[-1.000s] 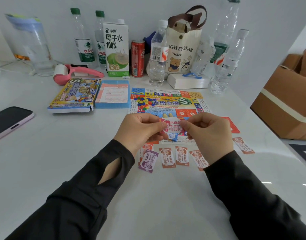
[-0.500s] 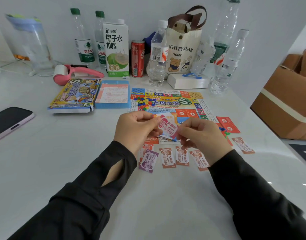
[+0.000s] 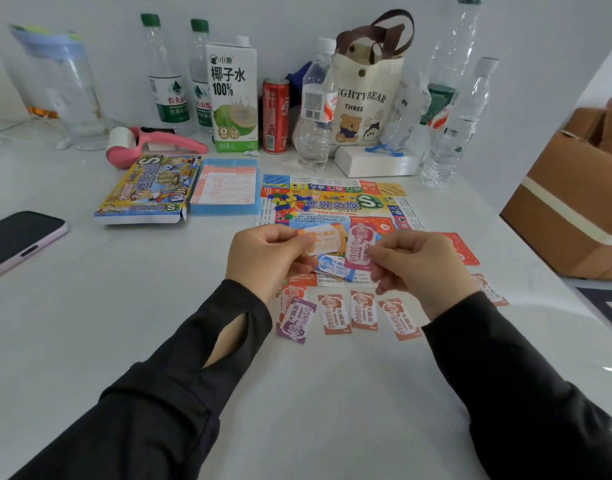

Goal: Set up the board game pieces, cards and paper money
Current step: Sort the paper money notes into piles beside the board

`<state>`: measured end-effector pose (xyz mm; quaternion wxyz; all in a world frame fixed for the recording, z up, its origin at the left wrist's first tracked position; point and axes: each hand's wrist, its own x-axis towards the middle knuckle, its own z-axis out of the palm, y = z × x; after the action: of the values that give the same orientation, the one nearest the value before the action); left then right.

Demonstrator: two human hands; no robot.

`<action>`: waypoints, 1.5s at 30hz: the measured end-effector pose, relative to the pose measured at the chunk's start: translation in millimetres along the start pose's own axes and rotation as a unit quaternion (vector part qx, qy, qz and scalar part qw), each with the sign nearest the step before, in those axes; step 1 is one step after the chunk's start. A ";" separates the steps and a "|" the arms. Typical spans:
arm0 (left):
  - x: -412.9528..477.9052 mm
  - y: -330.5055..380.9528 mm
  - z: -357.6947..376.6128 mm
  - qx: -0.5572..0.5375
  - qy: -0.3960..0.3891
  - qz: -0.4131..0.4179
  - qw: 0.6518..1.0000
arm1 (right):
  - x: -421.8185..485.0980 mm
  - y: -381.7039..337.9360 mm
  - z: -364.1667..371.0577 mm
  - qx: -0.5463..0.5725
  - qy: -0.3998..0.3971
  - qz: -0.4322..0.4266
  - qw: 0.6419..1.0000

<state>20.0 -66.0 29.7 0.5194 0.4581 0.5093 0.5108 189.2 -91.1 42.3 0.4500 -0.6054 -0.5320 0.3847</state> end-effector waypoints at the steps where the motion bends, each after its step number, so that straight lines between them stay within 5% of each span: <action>1: 0.2 -0.2 -0.3 -0.007 0.005 -0.007 1.000 | 0.9 -0.3 -1.0 0.006 -0.020 0.023 1.000; 5: 0.5 -1.6 -0.4 -0.016 0.023 -0.010 1.000 | 1.1 0.9 -0.5 -0.083 -0.102 0.051 0.990; 14: -0.3 -1.4 -0.2 -0.005 0.030 -0.011 0.999 | -7.1 5.8 18.3 -0.253 -0.094 0.013 0.963; 27: 2.0 -2.2 0.2 0.026 0.019 -0.005 0.999 | -8.1 10.8 25.2 -0.476 -0.056 -0.053 0.876; 34: 1.6 -0.9 1.2 0.028 0.002 -0.014 1.000 | -4.7 8.7 18.0 -0.285 0.104 -0.149 0.941; 41: -1.4 -0.6 4.8 0.037 -0.021 -0.006 0.999 | -8.8 10.9 29.0 -0.287 0.105 -0.205 0.930; 45: -1.2 -0.3 3.8 0.036 -0.037 0.001 0.999 | -8.0 10.1 27.8 -0.207 0.106 -0.169 0.958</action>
<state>23.8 -67.0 29.8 0.5201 0.4957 0.5074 0.4757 164.9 -95.6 24.3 0.4276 -0.6238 -0.6435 0.1180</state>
